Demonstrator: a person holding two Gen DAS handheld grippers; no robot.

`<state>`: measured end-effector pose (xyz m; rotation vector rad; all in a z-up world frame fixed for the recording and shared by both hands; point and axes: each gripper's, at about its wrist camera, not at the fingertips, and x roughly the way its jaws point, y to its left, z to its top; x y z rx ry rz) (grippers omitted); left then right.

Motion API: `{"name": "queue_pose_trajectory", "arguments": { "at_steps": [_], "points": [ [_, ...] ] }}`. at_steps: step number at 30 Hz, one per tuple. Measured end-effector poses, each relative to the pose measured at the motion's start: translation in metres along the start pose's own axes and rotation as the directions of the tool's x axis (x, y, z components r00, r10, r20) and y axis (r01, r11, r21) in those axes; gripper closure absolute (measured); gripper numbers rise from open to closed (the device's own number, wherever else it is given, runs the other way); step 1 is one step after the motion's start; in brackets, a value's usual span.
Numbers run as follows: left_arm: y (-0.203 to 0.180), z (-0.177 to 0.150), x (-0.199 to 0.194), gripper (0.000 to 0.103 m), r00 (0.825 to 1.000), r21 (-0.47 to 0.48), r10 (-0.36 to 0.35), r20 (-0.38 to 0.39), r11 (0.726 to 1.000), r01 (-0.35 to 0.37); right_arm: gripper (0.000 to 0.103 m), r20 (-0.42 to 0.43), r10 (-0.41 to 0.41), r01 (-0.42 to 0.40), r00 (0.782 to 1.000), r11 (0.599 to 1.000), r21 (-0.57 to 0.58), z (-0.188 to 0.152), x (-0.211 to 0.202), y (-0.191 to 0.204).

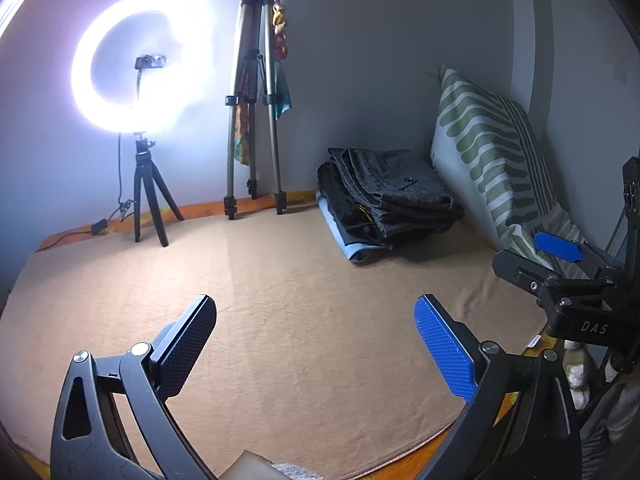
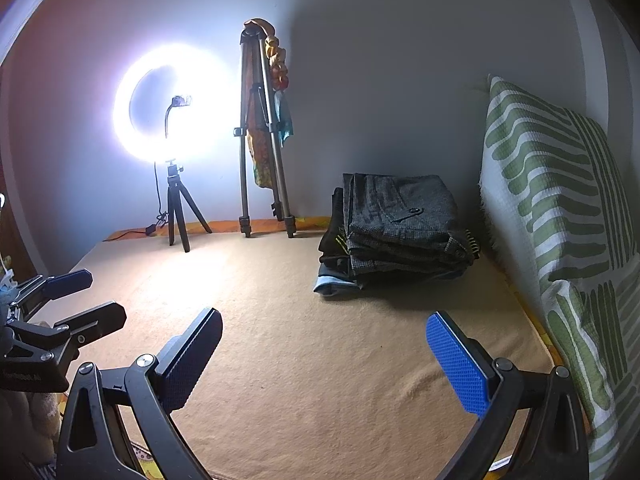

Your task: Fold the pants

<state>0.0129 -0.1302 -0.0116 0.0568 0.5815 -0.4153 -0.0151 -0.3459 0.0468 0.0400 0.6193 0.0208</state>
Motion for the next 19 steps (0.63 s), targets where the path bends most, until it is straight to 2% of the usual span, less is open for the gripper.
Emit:
{"name": "queue_pose_trajectory", "arguments": {
  "at_steps": [19],
  "points": [
    [0.004,-0.0014,-0.0001,0.004,1.0,-0.008,0.014,0.008,1.0,-0.014,0.0,-0.001,0.009,-0.009,1.0,1.0,-0.006,-0.0008,-0.0003,0.0051]
  ]
}}
